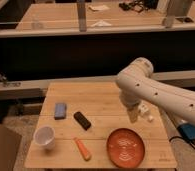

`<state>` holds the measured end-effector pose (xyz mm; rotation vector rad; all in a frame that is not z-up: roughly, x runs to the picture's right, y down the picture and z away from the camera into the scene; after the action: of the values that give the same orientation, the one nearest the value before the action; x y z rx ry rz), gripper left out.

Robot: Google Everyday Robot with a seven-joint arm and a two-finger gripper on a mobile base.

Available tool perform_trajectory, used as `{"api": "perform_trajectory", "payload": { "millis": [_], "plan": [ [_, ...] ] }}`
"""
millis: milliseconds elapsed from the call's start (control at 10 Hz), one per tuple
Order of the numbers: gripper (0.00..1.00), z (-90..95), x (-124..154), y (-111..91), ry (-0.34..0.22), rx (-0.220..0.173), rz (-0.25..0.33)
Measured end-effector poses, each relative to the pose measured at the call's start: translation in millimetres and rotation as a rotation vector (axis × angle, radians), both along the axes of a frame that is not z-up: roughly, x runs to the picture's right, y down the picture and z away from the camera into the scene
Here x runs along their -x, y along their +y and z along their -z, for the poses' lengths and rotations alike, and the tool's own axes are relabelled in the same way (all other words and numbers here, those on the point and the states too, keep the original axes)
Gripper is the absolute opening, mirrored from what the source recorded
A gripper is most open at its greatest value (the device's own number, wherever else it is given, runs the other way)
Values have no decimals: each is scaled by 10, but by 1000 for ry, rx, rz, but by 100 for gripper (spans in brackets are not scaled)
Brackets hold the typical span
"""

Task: Place the pepper in the ceramic cup

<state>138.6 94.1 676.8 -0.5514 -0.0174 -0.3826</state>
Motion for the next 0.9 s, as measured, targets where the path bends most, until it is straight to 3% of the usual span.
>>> {"api": "perform_trajectory", "payload": {
  "millis": [300,600,900],
  "plan": [
    [80,14,28,30,-21,7,61],
    [80,-10,277,30,-76,0,127],
    [80,-10,344,58,-106,5,184]
  ]
}}
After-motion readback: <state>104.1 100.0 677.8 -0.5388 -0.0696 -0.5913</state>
